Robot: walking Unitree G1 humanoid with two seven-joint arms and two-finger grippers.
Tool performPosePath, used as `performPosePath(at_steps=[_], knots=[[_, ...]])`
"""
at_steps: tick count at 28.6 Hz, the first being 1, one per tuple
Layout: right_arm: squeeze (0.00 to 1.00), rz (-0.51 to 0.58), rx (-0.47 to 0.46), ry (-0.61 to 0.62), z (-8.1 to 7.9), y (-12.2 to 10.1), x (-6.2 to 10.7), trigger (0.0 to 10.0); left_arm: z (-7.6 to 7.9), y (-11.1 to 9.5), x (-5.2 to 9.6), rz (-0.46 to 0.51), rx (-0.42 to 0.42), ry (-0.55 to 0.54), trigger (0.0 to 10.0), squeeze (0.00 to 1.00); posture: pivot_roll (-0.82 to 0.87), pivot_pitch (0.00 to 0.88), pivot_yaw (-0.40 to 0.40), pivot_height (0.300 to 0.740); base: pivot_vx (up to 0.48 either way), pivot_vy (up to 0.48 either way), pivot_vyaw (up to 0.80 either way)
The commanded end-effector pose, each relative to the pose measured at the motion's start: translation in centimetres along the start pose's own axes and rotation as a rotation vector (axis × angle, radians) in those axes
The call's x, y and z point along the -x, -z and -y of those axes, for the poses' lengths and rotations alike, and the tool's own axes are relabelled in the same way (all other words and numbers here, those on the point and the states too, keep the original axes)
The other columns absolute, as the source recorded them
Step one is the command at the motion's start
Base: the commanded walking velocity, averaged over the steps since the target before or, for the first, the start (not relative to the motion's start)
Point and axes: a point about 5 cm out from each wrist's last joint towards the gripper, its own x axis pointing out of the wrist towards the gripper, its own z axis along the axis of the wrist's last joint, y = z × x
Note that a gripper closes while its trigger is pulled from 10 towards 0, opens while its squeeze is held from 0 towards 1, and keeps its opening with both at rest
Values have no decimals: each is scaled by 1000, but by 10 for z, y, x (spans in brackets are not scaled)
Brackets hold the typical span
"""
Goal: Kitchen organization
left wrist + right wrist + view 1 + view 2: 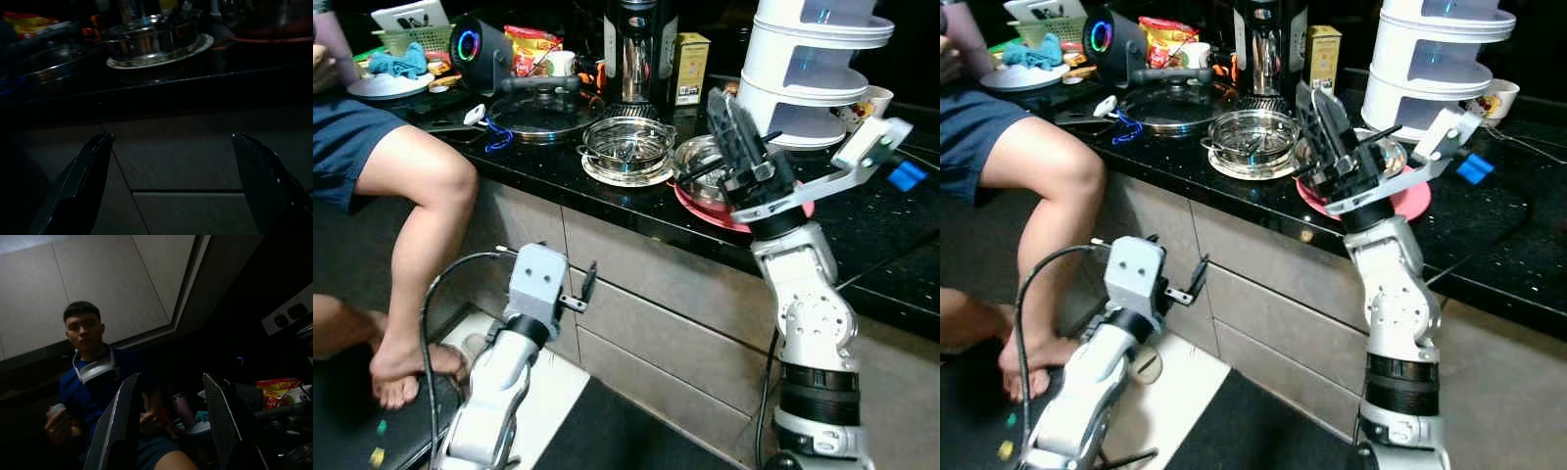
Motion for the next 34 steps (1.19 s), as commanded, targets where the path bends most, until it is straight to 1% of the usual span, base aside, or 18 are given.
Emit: performPosePath(at_steps=[1,5,10,11,12,13,14,15,16,17,20,24,31,32,34], knots=[[0,-2,26,31,5,-5,-1,10000,6,-2,2,15,-2,44,10000,0,50,26,-12,740,349,0,0],[0,-3,44,56,10,-12,-2,10000,8,-1,2,11,8,52,10000,0,49,26,-12,740,347,0,0],[0,-14,62,82,13,-14,-2,10000,10,-1,2,8,17,80,10000,0,48,26,-10,740,345,0,0],[0,-26,78,103,15,-14,-2,10000,12,-1,3,9,19,100,10000,0,47,28,-9,740,315,0,0],[0,-50,95,122,18,-14,-2,10000,15,-1,3,7,38,133,10000,0,48,28,-9,740,0,0,0],[0,-50,95,122,18,-14,-2,10000,15,-1,3,7,38,133,10000,0,48,28,-9,740,0,0,0],[0,-70,110,148,23,-14,-2,10000,22,-1,6,6,76,203,10000,0,49,28,-10,740,0,0,-781],[0,-72,114,154,24,-15,-3,10000,25,-2,8,6,89,242,10000,0,49,28,-10,740,0,0,-781],[0,-72,114,154,24,-15,-3,10000,25,-2,8,6,89,242,10000,0,49,28,-10,740,0,0,-781],[0,-70,122,157,26,-17,-3,10000,31,-1,12,-5,106,310,10000,0,51,28,-10,740,0,0,-781],[0,-68,127,154,26,-19,-3,10000,34,0,14,-18,109,336,10000,0,51,28,-10,740,0,0,-781],[0,-56,131,125,24,-27,-5,10000,39,0,17,-29,130,391,10000,0,49,28,-9,740,0,0,-781],[0,-39,128,74,17,-34,-8,10000,40,1,18,-37,141,424,10000,0,45,25,-9,740,0,0,-783],[0,-46,149,64,16,-34,-10,10000,41,2,18,-41,144,434,10000,0,46,23,-9,740,0,0,0],[0,-52,160,62,16,-34,-10,10000,41,2,18,-42,146,437,10000,0,46,23,-9,740,0,0,0]])
